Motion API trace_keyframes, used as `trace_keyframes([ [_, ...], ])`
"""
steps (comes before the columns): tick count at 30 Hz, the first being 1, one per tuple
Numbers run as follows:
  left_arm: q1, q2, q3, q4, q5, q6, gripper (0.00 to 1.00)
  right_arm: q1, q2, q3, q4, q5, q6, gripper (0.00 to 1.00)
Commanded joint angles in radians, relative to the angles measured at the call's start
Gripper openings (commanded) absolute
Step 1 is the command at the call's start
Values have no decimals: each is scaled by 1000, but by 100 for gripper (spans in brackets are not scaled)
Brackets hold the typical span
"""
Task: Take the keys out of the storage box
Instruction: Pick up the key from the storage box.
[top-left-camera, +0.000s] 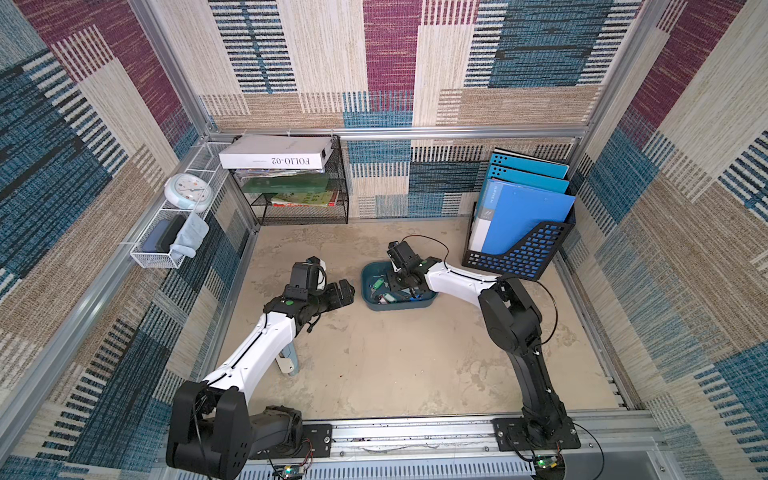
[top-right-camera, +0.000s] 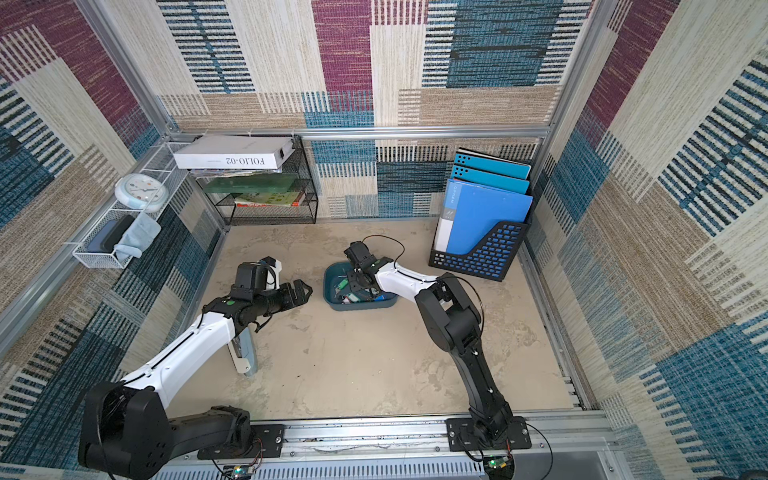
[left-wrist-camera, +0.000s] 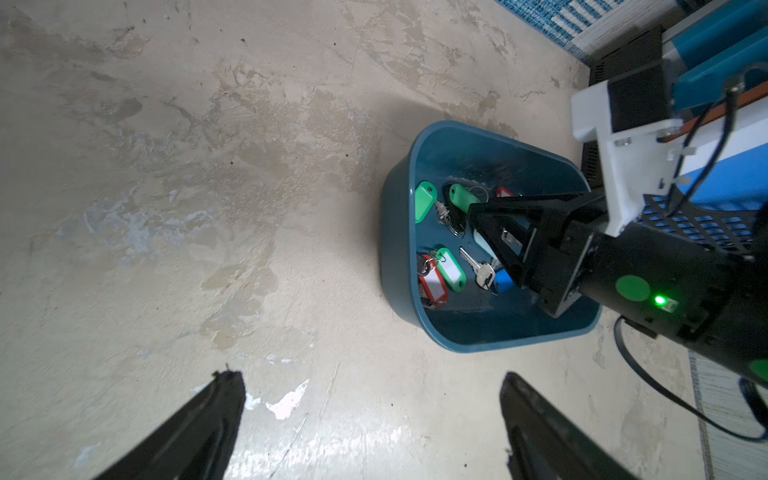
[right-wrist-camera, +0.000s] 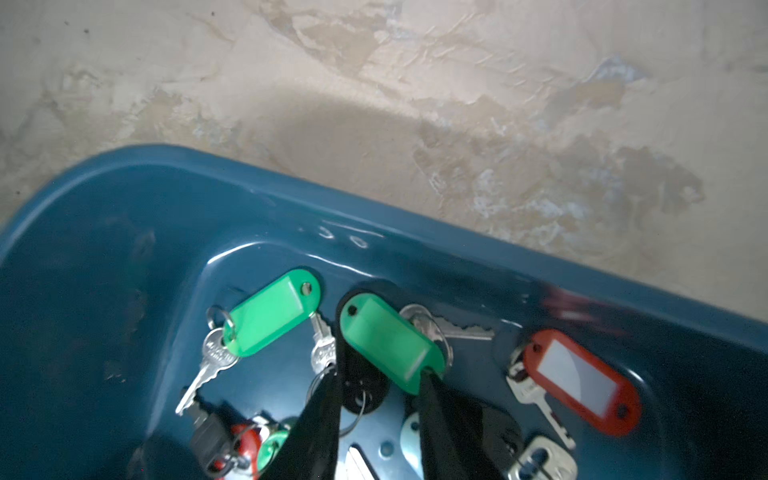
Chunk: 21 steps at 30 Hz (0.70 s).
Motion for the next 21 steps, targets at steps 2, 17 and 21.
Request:
trace_keyframes([
  [2,1,7,-4,36,22,14,99,-7,-10,-5,22,55,12,39],
  [17,1,37,5,29,10,18,99,-47,94,47,39,-19,3,22],
  [21,1,40,8,25,6,20,99,-47,77,41,48,-22,-4,9],
])
